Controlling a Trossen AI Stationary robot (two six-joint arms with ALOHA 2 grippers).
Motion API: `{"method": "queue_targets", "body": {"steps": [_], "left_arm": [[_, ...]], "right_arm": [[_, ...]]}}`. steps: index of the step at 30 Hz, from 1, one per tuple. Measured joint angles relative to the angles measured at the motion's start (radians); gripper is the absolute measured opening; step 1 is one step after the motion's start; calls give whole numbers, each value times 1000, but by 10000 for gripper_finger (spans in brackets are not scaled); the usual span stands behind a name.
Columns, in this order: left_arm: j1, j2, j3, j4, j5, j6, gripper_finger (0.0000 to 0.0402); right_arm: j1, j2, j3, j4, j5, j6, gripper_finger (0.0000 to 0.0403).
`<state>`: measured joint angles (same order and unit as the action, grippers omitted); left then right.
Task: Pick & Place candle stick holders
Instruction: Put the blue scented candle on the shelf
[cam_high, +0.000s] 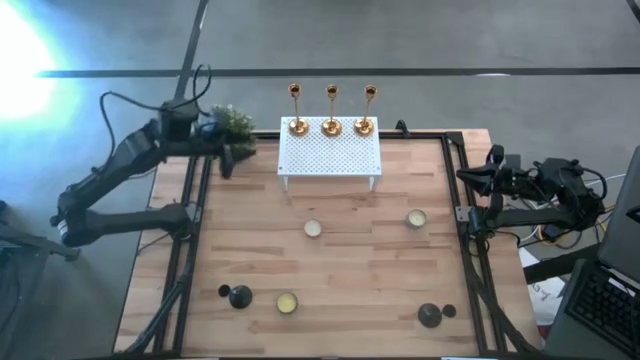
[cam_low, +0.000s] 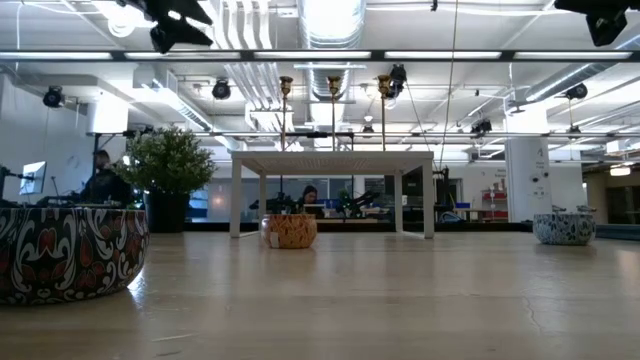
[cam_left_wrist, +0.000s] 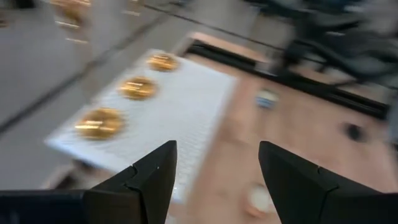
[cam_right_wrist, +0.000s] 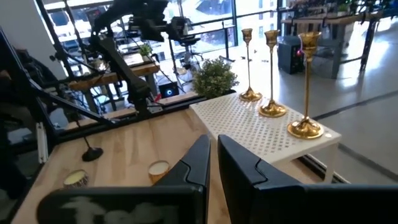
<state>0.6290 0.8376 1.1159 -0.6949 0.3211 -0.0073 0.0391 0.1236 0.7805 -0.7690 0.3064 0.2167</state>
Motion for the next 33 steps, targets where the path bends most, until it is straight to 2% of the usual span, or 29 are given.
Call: {"method": "queue_targets", "body": {"steps": [2,4,7,9,12,18,22,26,30,33], "left_arm": [[-35,-23,-16,-14,84,-1,232],[-79,-39,-40,-14,146,-1,232],[-172,-46,-83,-15,168,-1,232],[-236,-41,-114,-12,155,-7,232],[-325,-30,-168,30,118,-37,232],[-447,-10,-282,158,50,-102,232],[-472,-10,-335,220,29,-129,232],[-473,-10,-366,247,23,-148,232],[-473,-10,-387,276,17,-159,232],[-473,-11,-391,277,17,-157,232]], "right_arm": [[0,16,1,9,-17,4,27],[0,38,1,10,-90,14,27],[0,99,1,11,-203,26,27],[0,157,1,10,-235,71,27],[0,255,1,-15,-236,123,29],[0,452,1,-221,-238,237,55],[0,546,4,-286,-226,238,75],[-1,634,29,-240,-157,214,82],[-7,720,67,-193,-177,231,81],[-28,802,123,-292,-183,271,97]]}}
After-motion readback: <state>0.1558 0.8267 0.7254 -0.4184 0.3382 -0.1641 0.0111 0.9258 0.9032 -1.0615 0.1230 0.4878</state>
